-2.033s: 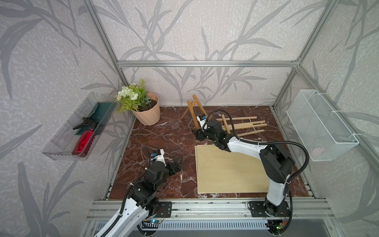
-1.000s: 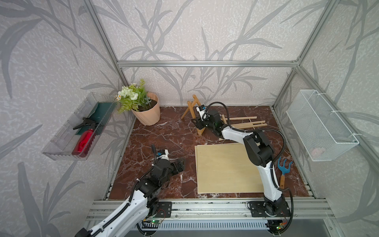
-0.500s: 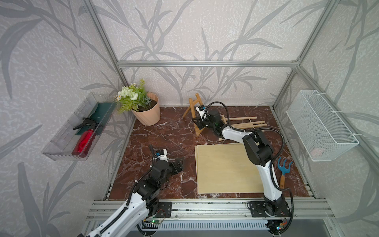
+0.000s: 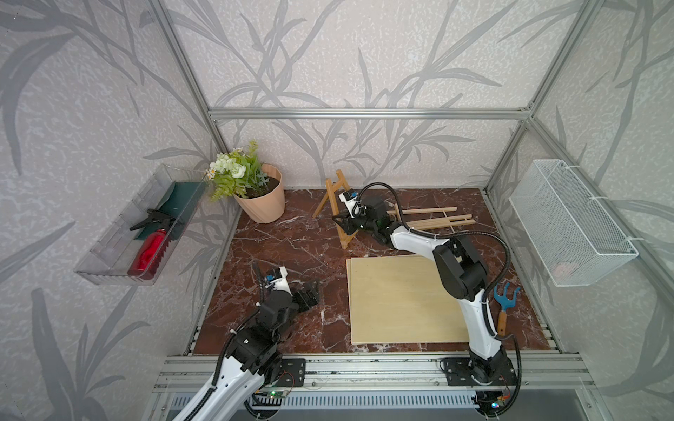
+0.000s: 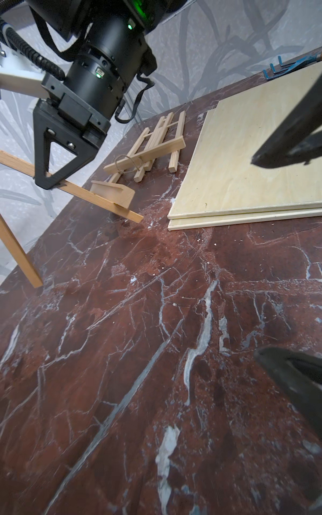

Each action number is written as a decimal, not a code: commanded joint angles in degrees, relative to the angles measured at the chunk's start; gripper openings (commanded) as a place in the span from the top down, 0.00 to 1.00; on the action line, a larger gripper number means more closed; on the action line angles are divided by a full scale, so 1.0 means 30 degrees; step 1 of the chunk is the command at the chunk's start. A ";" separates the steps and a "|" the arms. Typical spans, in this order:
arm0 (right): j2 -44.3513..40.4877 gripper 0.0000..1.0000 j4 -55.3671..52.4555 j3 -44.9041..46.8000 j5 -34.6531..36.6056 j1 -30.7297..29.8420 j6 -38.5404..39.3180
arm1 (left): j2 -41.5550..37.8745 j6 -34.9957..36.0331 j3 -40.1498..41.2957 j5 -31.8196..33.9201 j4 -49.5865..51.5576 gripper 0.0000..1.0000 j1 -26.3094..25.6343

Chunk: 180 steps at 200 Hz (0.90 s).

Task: Disassemble the easel
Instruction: Pick up the easel at the center of the board.

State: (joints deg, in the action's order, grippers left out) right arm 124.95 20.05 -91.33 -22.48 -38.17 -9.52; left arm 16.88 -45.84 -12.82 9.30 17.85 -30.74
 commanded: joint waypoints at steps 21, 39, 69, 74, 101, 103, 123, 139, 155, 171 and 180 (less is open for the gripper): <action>-0.5101 1.00 0.1796 0.2605 0.0967 -0.1083 -0.0265 | -0.2151 -0.0110 -0.0636 0.1565 0.1948 0.05 -0.0007; -0.6823 1.00 0.1905 0.4113 0.1048 -0.1414 -0.0499 | -0.2469 -0.0132 -0.0787 0.1682 0.2330 0.08 0.0000; -0.9217 1.00 0.0940 0.5897 0.0763 -0.1717 -0.0774 | -0.3059 0.0125 -0.1243 0.1647 0.3074 0.10 0.0009; -0.9743 1.00 0.0741 0.6229 0.0706 -0.1719 -0.0753 | -0.3193 0.0247 -0.1258 0.1686 0.3119 0.11 -0.0034; -1.1603 1.00 -0.1116 0.7305 0.0556 -0.1767 -0.0229 | -0.3608 0.0461 -0.1287 0.1744 0.3081 0.17 -0.0018; -1.1718 1.00 -0.1257 0.7359 0.0552 -0.1775 -0.0190 | -0.3585 0.0480 -0.1248 0.1736 0.3062 0.17 -0.0032; -1.2586 1.00 -0.3257 0.7387 0.0216 -0.1772 0.0066 | -0.3494 0.0516 -0.1278 0.1697 0.3052 0.23 -0.0029; -1.2977 1.00 -0.4460 0.7211 -0.0613 -0.1778 -0.0122 | -0.3615 0.0531 -0.1436 0.1763 0.3265 0.33 -0.0036; -1.3239 1.00 -0.5544 0.7027 -0.1226 -0.1940 -0.0202 | -0.3774 0.0330 -0.1468 0.1698 0.3309 0.36 -0.0033; -1.3649 1.00 -0.6536 0.7119 -0.1382 -0.2166 -0.0167 | -0.3906 0.0142 -0.1533 0.1450 0.3379 0.38 -0.0036; -1.3904 1.00 -0.7333 0.7122 -0.1384 -0.2266 -0.0054 | -0.3929 -0.0035 -0.1530 0.1394 0.3338 0.38 -0.0027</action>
State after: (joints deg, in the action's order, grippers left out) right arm 87.29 2.09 -68.53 -24.05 -43.83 -11.07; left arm 5.98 -44.82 -15.31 12.95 26.57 -30.76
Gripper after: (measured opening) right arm 0.218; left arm 0.625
